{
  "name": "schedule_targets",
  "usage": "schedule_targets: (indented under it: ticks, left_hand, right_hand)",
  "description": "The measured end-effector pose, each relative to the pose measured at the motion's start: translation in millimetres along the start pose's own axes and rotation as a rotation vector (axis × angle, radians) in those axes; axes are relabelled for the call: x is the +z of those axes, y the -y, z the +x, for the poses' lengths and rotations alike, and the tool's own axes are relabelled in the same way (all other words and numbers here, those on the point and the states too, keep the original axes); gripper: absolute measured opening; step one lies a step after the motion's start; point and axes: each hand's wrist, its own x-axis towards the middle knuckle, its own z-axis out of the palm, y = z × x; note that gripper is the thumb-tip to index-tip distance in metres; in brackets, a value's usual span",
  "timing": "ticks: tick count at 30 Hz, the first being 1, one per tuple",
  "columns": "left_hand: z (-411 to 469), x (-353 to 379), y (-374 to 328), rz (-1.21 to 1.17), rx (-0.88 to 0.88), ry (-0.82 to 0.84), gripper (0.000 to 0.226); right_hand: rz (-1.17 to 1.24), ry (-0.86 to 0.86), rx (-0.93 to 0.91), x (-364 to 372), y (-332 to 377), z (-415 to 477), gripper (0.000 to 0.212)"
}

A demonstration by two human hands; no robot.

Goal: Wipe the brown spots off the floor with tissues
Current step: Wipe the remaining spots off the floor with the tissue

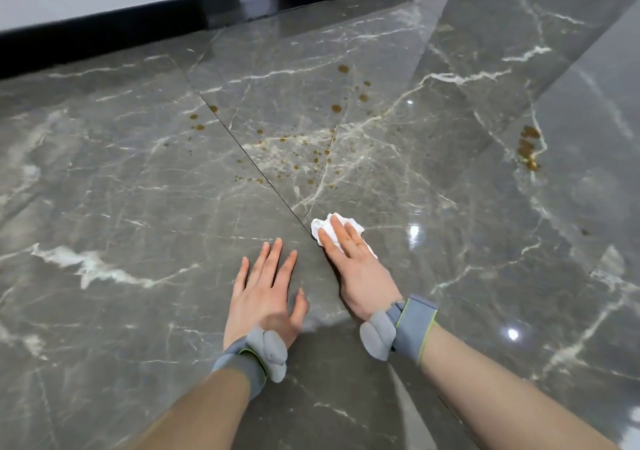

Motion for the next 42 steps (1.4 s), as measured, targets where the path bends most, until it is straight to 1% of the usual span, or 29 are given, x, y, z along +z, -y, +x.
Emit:
schedule_targets:
  ticks: [1,3,5,6,7,9,11,13,15,17,18,20,21,22,23,25,27,28,29,30,31,32,33,35,36,38,39,40,42]
  left_hand:
    - [-0.1,-0.4,-1.0,-0.004,-0.004,-0.005,0.058]
    - [0.1,-0.3,-1.1,-0.023,-0.013,-0.010,0.058]
    - [-0.5,0.5,0.4,-0.046,-0.025,-0.015,0.057]
    - [-0.7,1.0,0.7,-0.046,-0.028,-0.017,0.058]
    - [-0.7,1.3,0.8,-0.041,-0.028,-0.016,0.058]
    - [-0.2,1.1,0.4,-0.031,-0.029,-0.012,0.059]
    - [0.5,1.7,0.3,-0.020,-0.029,-0.008,0.059]
    - [-0.6,2.2,-0.5,-0.008,-0.029,-0.001,0.059]
    - [-0.1,2.4,-0.8,-0.009,-0.028,-0.001,0.059]
    - [1.0,2.3,-0.4,-0.017,-0.027,-0.005,0.059]
    - [1.0,1.8,-0.3,-0.024,-0.025,-0.009,0.059]
    - [0.5,0.5,-0.6,-0.038,-0.015,-0.017,0.058]
    - [0.0,0.5,-0.1,-0.043,-0.015,-0.019,0.057]
    - [-0.1,0.3,0.3,-0.045,-0.022,-0.014,0.057]
    - [-1.1,1.0,1.6,-0.041,-0.030,-0.010,0.057]
    - [-0.3,1.0,-0.3,-0.025,-0.033,-0.004,0.057]
    - [0.1,1.3,-1.3,-0.022,-0.036,-0.001,0.057]
    - [0.3,1.1,-1.6,-0.021,-0.038,-0.002,0.057]
    - [0.7,1.3,-1.8,-0.018,-0.037,-0.002,0.057]
    - [0.4,1.6,-1.8,-0.014,-0.037,-0.001,0.057]
    - [0.0,1.6,-1.6,-0.009,-0.037,-0.001,0.057]
    - [0.0,1.4,-1.4,-0.005,-0.035,-0.001,0.057]
    - [0.3,1.4,-1.1,-0.004,-0.033,0.001,0.057]
    - [0.2,1.5,-0.7,-0.002,-0.032,0.006,0.057]
    - [-0.4,2.2,-0.5,0.000,-0.031,0.010,0.058]
    - [-0.6,1.6,0.0,0.005,-0.034,0.014,0.058]
    - [-0.5,2.6,-0.6,0.005,-0.032,0.016,0.058]
    - [-0.5,2.2,-0.6,0.005,-0.036,0.019,0.058]
    - [-0.1,0.4,-1.4,0.001,-0.041,0.015,0.057]
  right_hand:
    - [-0.044,-0.008,-0.003,-7.1,-13.1,-1.7,0.062]
    - [-0.182,-0.103,0.055,-22.4,-51.3,-6.4,0.056]
    - [-0.303,-0.150,0.243,-39.3,-92.4,-16.5,0.039]
    - [-0.327,-0.170,0.349,-46.8,-113.4,-23.5,0.037]
    - [-0.301,-0.187,0.446,-51.3,-132.2,-31.6,0.039]
    - [-0.201,-0.243,0.598,-53.3,-148.3,-39.7,0.050]
    - [-0.111,-0.274,0.640,-43.7,-136.2,-31.1,0.055]
    - [-0.095,-0.254,0.580,-27.9,-104.4,-14.3,0.053]
    - [-0.060,-0.211,0.385,-15.1,-60.7,3.4,0.060]
    - [-0.032,-0.093,0.161,-0.4,-17.8,11.6,0.069]
    - [-0.010,-0.040,0.074,4.4,-1.8,11.6,0.068]
    - [0.018,-0.007,-0.037,2.1,2.5,8.2,0.064]
    - [0.004,-0.028,-0.032,-0.8,-10.2,6.5,0.064]
    - [-0.048,-0.080,0.013,-2.3,-29.2,4.1,0.067]
    - [-0.126,-0.129,0.113,-3.9,-50.6,-1.7,0.069]
    - [-0.218,-0.218,0.424,-16.7,-99.6,-17.4,0.069]
    - [-0.141,-0.227,0.750,-36.9,-121.3,-26.1,0.065]
    - [-0.061,-0.235,0.865,-42.6,-127.1,-22.7,0.064]
    - [-0.007,-0.233,0.925,-45.3,-126.0,-15.9,0.062]
    - [-0.001,-0.217,0.912,-46.0,-121.2,-8.4,0.061]
    - [-0.016,-0.203,0.837,-44.5,-109.8,-2.8,0.064]
    - [-0.017,-0.179,0.706,-37.6,-93.5,0.7,0.066]
    - [-0.018,-0.109,0.519,-31.2,-70.7,0.0,0.063]
    - [-0.019,0.061,0.229,-18.2,-26.6,-8.0,0.061]
    - [0.003,0.080,0.123,-15.3,-10.5,-12.2,0.061]
    - [-0.135,-0.002,-0.095,-18.4,4.7,-14.3,0.050]
    - [-0.223,-0.024,-0.168,-21.0,0.7,-14.7,0.043]
    - [-0.260,-0.026,-0.188,-22.9,-10.0,-13.7,0.041]
    - [-0.334,-0.051,-0.119,-26.1,-45.2,-14.6,0.043]
